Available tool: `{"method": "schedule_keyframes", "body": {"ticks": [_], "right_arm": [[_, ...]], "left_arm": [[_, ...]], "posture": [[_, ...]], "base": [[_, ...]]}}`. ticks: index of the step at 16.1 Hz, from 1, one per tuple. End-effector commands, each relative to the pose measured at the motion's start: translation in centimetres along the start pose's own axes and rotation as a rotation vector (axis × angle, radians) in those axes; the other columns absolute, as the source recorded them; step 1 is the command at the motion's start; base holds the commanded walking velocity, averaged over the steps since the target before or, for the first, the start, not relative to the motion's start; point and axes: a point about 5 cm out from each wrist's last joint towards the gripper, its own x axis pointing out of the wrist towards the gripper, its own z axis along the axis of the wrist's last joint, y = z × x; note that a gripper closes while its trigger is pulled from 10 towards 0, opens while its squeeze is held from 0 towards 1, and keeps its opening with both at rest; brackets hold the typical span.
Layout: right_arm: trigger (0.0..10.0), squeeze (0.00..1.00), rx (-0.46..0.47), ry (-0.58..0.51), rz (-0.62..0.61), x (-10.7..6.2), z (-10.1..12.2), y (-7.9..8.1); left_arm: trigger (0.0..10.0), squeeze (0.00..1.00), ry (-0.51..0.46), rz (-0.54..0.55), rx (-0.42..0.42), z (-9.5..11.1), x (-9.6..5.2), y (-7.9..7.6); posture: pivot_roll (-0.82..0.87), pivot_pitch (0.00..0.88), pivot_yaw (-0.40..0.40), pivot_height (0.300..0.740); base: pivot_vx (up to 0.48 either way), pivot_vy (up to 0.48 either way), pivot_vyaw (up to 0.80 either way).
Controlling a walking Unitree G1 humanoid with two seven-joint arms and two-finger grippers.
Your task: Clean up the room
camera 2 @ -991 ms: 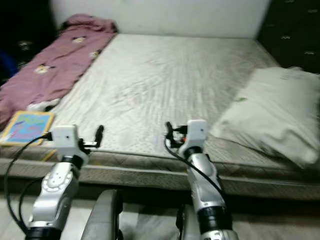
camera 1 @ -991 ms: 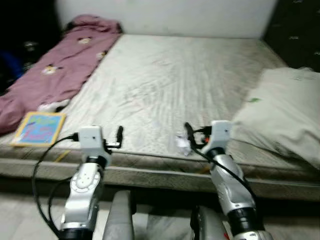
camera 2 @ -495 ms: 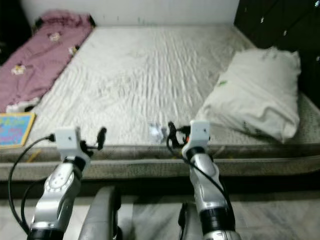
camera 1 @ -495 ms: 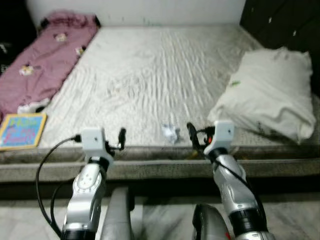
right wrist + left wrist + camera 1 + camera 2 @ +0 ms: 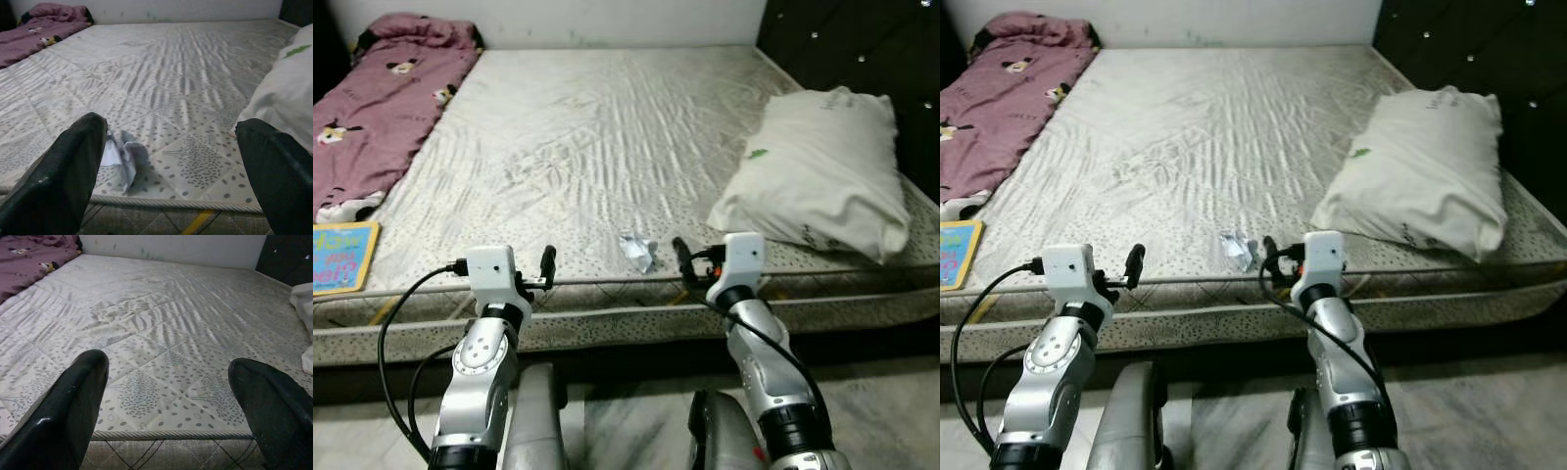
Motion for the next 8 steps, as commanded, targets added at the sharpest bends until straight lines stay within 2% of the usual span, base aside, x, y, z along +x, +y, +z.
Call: {"method": "schedule_keyframes", "body": {"ticks": [1,2,8], "right_arm": [[10.0,0.00,-0.022,-0.027,0.024,0.22,0.68,0.28],[10.0,0.00,-0.011,-0.025,0.021,0.19,0.61,0.32],[10.0,0.00,-0.009,-0.023,0.017,0.33,0.63,0.15]], "left_arm": [[10.0,0.00,-0.007,-0.004,0.000,0.24,0.07,0.19],[10.0,0.00,-0.007,-0.008,-0.002,0.23,0.05,0.15],[10.0,0.00,-0.003,-0.012,-0.005,0.07,0.00,0.08]], "posture": [[0.07,0.005,0.014,0.546],[0.07,0.005,0.014,0.546],[0.07,0.000,0.009,0.546]], "base": [[0.292,0.000,0.80],[0.352,0.000,0.78],[0.361,0.000,0.00]]}}
